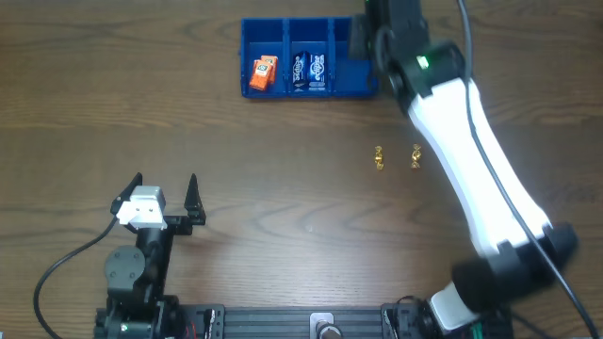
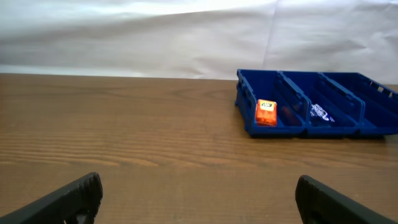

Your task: Sort Candies Into Trays

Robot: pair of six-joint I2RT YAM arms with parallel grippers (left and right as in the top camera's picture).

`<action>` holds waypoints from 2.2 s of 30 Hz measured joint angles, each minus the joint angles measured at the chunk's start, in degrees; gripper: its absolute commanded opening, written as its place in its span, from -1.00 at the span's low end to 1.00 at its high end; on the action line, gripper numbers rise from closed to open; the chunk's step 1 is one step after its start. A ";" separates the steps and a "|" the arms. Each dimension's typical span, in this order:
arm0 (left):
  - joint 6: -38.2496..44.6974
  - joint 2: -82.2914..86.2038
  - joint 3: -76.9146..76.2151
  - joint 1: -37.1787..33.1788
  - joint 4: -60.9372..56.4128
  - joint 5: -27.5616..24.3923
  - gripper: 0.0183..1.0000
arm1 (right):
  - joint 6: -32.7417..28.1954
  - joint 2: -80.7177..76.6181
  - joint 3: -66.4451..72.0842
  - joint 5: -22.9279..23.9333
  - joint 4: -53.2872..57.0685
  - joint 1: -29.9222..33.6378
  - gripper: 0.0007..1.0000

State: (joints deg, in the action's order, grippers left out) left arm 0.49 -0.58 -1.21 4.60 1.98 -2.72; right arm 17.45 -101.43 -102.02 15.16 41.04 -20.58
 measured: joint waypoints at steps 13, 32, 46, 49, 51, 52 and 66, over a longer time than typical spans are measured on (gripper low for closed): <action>0.00 -0.02 0.00 0.00 0.00 0.00 1.00 | -3.06 -21.94 -6.08 -4.96 -0.24 4.13 -0.93; 0.00 0.00 0.00 0.00 0.00 -0.02 1.00 | -3.48 -21.92 -6.25 -7.91 -1.07 4.17 0.93; -0.02 0.00 0.00 0.00 0.00 -0.02 0.99 | -3.50 5.86 10.32 -7.67 12.13 4.15 0.93; -0.02 0.00 0.00 0.00 0.00 -0.02 1.00 | -3.13 8.61 22.25 -8.13 9.20 4.15 0.93; 0.00 -0.02 0.00 0.00 -0.02 0.00 0.99 | -2.97 7.85 29.88 -9.18 6.14 4.15 0.89; -0.02 0.00 0.00 0.00 0.02 -0.02 1.00 | -2.78 7.54 32.13 -9.49 5.03 4.15 0.87; 0.00 0.00 0.00 0.00 0.00 0.00 1.00 | -1.44 1.81 42.86 -13.40 -5.14 4.15 0.78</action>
State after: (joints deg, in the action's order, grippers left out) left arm 0.49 -0.58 -1.21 4.60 1.98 -2.72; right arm 16.01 -99.61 -59.16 1.76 35.90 -16.43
